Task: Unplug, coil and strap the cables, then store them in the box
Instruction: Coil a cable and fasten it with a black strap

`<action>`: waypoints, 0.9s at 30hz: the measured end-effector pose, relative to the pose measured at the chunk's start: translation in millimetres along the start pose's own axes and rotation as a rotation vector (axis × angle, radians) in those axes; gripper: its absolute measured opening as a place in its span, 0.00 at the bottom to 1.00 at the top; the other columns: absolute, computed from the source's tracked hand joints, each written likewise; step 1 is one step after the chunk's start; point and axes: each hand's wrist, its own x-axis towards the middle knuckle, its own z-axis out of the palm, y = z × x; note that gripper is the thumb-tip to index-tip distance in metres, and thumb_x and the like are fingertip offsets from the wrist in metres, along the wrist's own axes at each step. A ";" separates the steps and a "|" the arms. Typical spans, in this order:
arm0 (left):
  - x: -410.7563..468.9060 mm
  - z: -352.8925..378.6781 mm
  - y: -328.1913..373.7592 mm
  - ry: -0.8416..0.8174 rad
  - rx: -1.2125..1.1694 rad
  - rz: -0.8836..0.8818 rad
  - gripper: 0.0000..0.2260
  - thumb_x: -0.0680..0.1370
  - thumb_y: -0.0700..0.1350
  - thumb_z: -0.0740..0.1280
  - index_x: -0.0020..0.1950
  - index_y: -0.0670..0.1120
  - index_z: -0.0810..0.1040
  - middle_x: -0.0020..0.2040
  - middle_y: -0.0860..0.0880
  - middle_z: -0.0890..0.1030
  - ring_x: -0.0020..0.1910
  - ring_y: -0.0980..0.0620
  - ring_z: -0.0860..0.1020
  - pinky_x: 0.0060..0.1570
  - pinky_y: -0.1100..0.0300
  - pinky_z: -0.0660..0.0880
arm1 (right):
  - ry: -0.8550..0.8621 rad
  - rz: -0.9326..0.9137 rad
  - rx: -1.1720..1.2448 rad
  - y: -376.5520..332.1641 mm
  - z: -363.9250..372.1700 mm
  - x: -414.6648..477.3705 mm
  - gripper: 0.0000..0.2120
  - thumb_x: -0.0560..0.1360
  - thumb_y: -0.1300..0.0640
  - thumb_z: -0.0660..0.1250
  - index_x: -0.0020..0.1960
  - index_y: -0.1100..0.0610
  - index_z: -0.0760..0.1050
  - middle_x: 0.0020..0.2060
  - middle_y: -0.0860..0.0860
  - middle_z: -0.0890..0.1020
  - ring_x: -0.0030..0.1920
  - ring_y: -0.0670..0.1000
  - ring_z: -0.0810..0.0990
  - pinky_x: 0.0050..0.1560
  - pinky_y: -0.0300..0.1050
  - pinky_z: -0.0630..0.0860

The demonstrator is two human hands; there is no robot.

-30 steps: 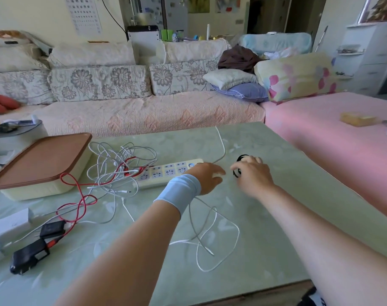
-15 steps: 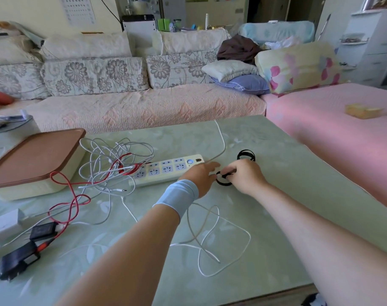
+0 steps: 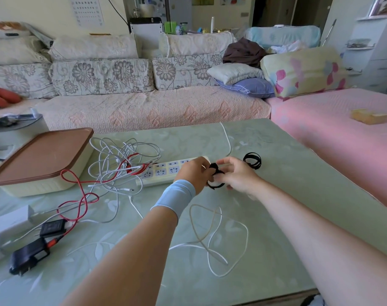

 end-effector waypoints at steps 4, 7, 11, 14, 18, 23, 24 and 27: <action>2.6 -1.5 0.6 -0.009 -0.258 -0.096 0.10 0.74 0.51 0.62 0.45 0.46 0.76 0.47 0.41 0.84 0.47 0.37 0.81 0.47 0.45 0.78 | -0.054 0.037 -0.039 5.7 7.5 -0.2 0.14 0.75 0.70 0.66 0.58 0.58 0.77 0.45 0.54 0.84 0.36 0.53 0.85 0.27 0.41 0.73; 3.0 -8.4 -1.2 0.012 -0.447 -0.218 0.05 0.74 0.46 0.59 0.43 0.48 0.74 0.43 0.43 0.85 0.46 0.37 0.81 0.47 0.54 0.73 | 0.015 0.073 -0.144 8.0 8.6 5.6 0.10 0.78 0.67 0.62 0.48 0.57 0.81 0.41 0.54 0.84 0.27 0.51 0.80 0.23 0.40 0.69; -2.1 -18.5 -8.6 0.012 -0.462 -0.245 0.08 0.81 0.39 0.53 0.48 0.45 0.71 0.35 0.48 0.82 0.34 0.46 0.77 0.40 0.59 0.69 | 0.119 0.170 -0.277 14.9 6.7 12.8 0.16 0.77 0.67 0.55 0.44 0.54 0.80 0.39 0.53 0.85 0.27 0.49 0.75 0.30 0.38 0.70; -8.6 -24.8 -13.5 -0.057 -0.287 -0.198 0.10 0.79 0.39 0.54 0.47 0.46 0.74 0.35 0.51 0.82 0.29 0.49 0.76 0.41 0.58 0.72 | 0.220 0.200 -0.266 15.0 5.0 20.3 0.14 0.75 0.65 0.58 0.51 0.56 0.80 0.44 0.57 0.84 0.38 0.55 0.76 0.40 0.45 0.74; -17.1 -30.8 -18.6 -0.086 0.026 -0.153 0.12 0.76 0.40 0.58 0.37 0.47 0.78 0.35 0.51 0.80 0.32 0.47 0.74 0.38 0.60 0.71 | 0.246 0.240 -0.209 8.2 6.2 16.3 0.32 0.70 0.67 0.62 0.75 0.57 0.65 0.56 0.61 0.81 0.39 0.58 0.81 0.41 0.49 0.78; -30.1 -43.1 -27.4 -0.076 0.211 -0.126 0.11 0.78 0.51 0.63 0.43 0.47 0.82 0.39 0.52 0.83 0.35 0.51 0.76 0.38 0.60 0.71 | 0.272 0.044 -0.410 -14.7 13.8 -1.2 0.24 0.75 0.62 0.63 0.70 0.53 0.71 0.68 0.55 0.73 0.56 0.56 0.79 0.56 0.45 0.74; -33.0 -46.7 -29.9 -0.070 0.240 -0.119 0.12 0.78 0.52 0.63 0.42 0.48 0.82 0.40 0.52 0.84 0.36 0.51 0.76 0.38 0.60 0.72 | 0.241 -0.005 -0.362 -20.3 19.1 -5.5 0.20 0.75 0.61 0.63 0.66 0.53 0.75 0.64 0.53 0.78 0.49 0.54 0.80 0.52 0.43 0.76; -45.0 -56.6 -38.8 -0.094 0.323 -0.143 0.12 0.77 0.54 0.64 0.39 0.52 0.81 0.41 0.51 0.84 0.38 0.48 0.80 0.42 0.58 0.77 | 0.056 -0.072 -0.331 -36.9 41.9 -20.8 0.11 0.77 0.59 0.63 0.55 0.50 0.80 0.48 0.46 0.85 0.32 0.45 0.79 0.34 0.33 0.72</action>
